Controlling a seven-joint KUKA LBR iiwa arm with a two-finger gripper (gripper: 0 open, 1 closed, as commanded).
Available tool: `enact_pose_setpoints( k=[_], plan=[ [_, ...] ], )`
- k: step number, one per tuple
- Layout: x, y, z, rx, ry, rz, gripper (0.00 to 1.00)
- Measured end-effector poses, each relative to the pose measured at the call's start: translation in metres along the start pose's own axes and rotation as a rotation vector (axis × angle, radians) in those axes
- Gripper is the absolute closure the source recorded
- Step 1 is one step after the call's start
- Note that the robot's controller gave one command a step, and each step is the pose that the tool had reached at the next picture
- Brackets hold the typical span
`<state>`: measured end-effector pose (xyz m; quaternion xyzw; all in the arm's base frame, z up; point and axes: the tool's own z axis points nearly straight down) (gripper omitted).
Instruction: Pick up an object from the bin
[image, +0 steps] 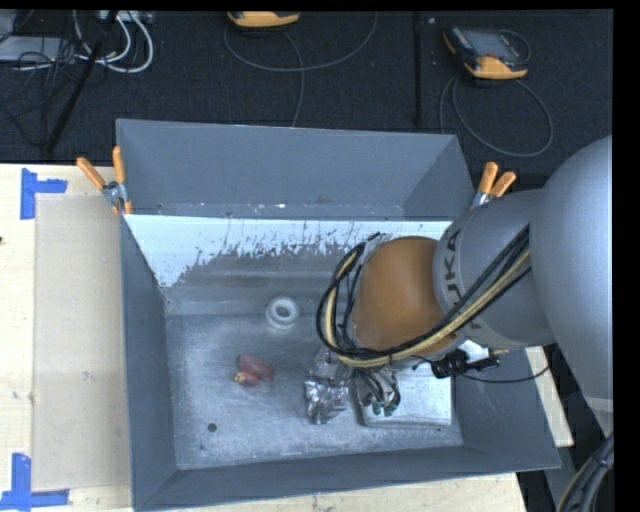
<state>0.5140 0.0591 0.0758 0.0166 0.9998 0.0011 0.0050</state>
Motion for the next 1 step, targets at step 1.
enact_pose_setpoints(
  k=[1],
  plan=[
    [0.0053,0.0083,-0.1250,0.001,0.003,-0.090,1.00]
  ],
)
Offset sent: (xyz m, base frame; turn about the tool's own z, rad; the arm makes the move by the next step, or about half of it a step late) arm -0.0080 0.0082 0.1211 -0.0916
